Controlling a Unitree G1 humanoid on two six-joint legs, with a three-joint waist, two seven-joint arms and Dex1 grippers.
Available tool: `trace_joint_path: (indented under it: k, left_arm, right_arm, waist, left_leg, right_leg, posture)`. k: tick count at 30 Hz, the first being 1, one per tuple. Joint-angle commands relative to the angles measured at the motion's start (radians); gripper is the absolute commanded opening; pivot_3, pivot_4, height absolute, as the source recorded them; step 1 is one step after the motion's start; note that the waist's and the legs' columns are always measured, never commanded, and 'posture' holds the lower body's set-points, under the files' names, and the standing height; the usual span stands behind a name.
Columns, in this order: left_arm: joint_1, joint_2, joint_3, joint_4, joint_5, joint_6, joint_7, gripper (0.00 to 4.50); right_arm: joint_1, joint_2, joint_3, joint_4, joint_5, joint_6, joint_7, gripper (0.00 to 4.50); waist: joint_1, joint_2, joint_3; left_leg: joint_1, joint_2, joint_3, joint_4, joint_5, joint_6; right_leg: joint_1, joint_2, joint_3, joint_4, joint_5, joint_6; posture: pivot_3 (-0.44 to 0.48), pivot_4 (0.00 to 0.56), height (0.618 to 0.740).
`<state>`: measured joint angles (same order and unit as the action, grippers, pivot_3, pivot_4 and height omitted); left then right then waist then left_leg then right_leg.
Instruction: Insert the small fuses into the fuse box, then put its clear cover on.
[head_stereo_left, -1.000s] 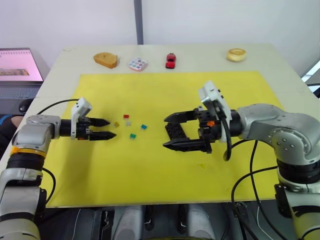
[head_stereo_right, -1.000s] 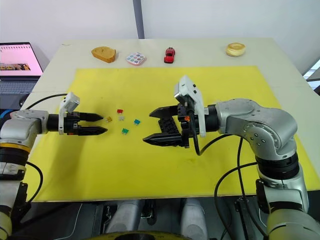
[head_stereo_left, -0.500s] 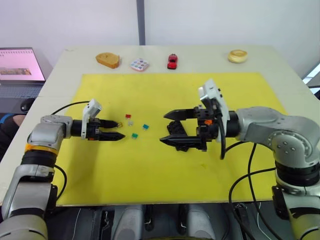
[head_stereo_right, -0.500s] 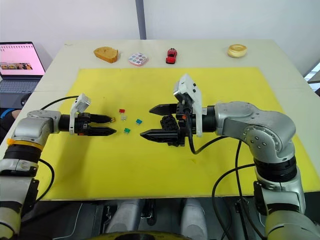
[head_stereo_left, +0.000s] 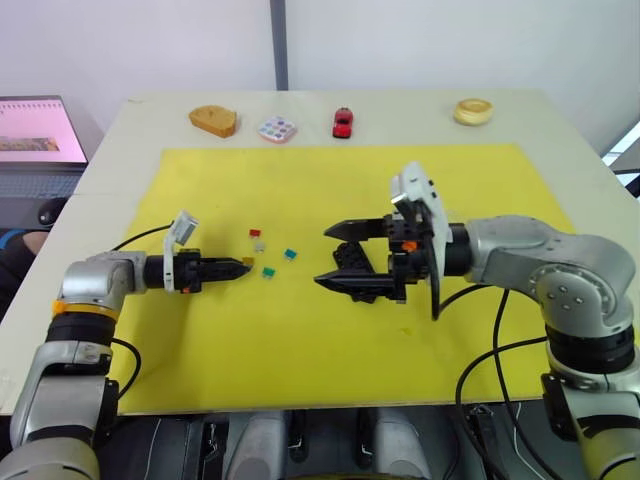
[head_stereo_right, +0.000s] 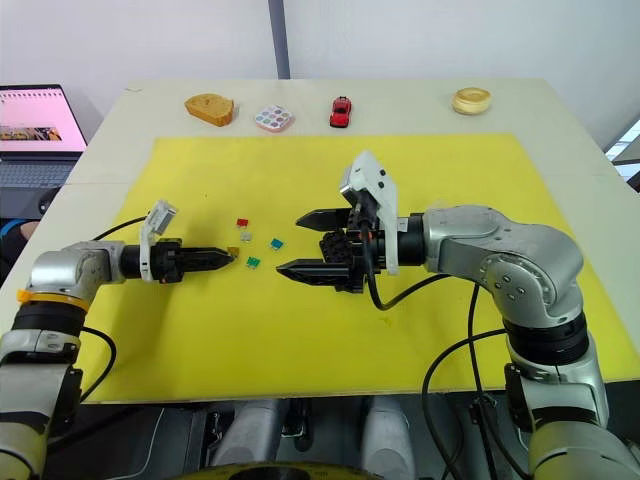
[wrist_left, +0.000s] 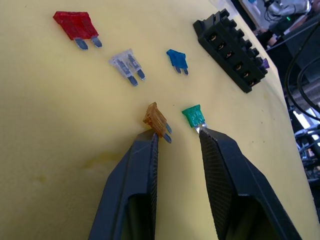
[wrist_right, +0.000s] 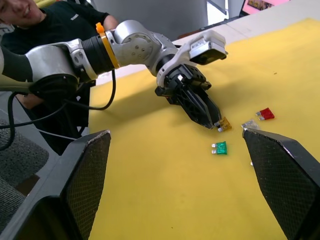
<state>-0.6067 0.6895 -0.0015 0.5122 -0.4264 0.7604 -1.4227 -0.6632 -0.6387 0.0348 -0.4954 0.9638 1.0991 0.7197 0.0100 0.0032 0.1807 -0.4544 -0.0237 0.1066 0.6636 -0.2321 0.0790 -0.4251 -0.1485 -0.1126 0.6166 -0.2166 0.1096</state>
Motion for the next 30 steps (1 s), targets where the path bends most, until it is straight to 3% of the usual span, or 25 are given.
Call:
trace_joint_path:
  k: [1,12,16,23,30]
  left_arm:
    - [0.026,-0.009,0.001,-0.013,-0.005,0.009,0.02,1.32]
    - [0.02,-0.08,0.007,0.03,0.024,-0.089,0.079,1.32]
    - [0.006,-0.098,-0.003,0.04,0.019,-0.077,0.073,0.06]
    - [0.035,-0.09,0.016,0.029,0.015,-0.12,0.073,0.06]
    - [0.095,-0.054,0.08,-0.145,-0.058,-0.038,0.114,0.06]
  right_arm:
    - [-0.001,0.008,-0.007,-0.026,-0.001,-0.029,-0.001,4.5]
    - [0.0,0.01,-0.014,-0.019,-0.003,-0.032,-0.023,4.5]
    - [-0.008,0.05,-0.055,-0.011,0.047,-0.027,-0.061,4.5]
    - [0.019,0.008,-0.045,-0.017,0.024,-0.029,-0.053,4.5]
    - [0.012,-0.01,-0.051,0.017,0.042,-0.006,-0.041,4.5]
  waist:
    - [0.0,0.0,0.0]
    - [0.007,0.0,0.0]
    - [0.009,0.0,0.0]
    - [0.018,0.001,0.0]
    - [0.001,0.001,0.0]
  left_leg:
    - [0.0,0.0,0.0,0.0,0.0,0.0]
    - [0.0,-0.001,0.0,0.0,0.0,0.0]
    - [0.0,-0.001,0.0,0.0,0.0,0.0]
    - [0.0,-0.001,0.0,0.0,0.0,0.0]
    - [0.0,-0.001,0.0,0.0,0.0,0.0]
  right_leg:
    - [0.0,0.0,0.0,0.0,0.0,0.0]
    - [0.0,-0.001,0.0,0.0,0.0,0.0]
    - [0.001,-0.002,0.0,0.0,0.001,0.001]
    - [0.0,-0.002,0.0,0.0,0.001,0.001]
    - [0.0,-0.002,0.0,-0.001,0.001,0.001]
  posture:
    - [0.0,0.15,0.74]
    - [0.0,0.15,0.74]
    - [0.0,0.15,0.74]
    - [0.0,0.15,0.74]
    - [0.0,0.15,0.74]
